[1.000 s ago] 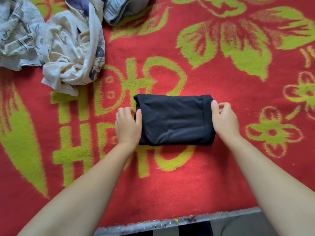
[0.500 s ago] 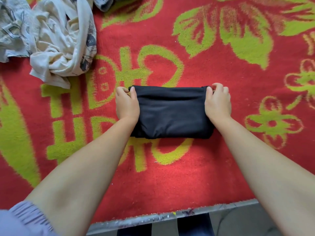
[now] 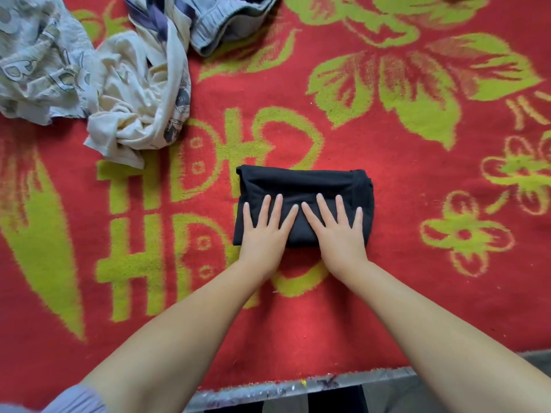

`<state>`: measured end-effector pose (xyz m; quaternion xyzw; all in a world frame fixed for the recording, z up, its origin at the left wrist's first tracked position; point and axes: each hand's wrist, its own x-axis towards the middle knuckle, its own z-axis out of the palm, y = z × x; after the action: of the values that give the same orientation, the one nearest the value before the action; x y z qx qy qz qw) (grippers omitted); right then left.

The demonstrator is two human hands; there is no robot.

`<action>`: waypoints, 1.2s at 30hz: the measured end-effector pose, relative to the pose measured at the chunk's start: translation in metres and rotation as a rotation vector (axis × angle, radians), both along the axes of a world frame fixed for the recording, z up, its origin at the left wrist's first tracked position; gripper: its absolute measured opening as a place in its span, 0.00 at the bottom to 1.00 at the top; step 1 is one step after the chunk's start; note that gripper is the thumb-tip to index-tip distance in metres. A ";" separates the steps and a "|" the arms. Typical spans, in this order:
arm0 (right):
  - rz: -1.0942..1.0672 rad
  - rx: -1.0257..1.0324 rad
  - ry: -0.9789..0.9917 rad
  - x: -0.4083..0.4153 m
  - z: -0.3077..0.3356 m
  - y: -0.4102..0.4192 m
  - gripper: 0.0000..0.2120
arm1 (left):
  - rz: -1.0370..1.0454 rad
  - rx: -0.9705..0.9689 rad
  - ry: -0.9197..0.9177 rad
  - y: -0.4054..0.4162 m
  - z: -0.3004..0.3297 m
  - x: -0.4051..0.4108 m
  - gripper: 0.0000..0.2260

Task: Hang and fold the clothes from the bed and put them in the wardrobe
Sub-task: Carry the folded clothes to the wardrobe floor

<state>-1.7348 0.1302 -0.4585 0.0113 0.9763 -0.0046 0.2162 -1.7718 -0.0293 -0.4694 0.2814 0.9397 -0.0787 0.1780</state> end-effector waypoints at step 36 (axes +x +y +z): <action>1.692 -0.020 0.081 0.373 0.382 -0.401 0.39 | 1.464 -0.043 0.191 -0.281 0.366 0.584 0.33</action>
<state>-1.3614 -0.2703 -0.0769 -0.7251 0.6628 0.1497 0.1118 -1.1877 -0.3105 -0.1035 -0.4292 0.8966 0.0176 0.1080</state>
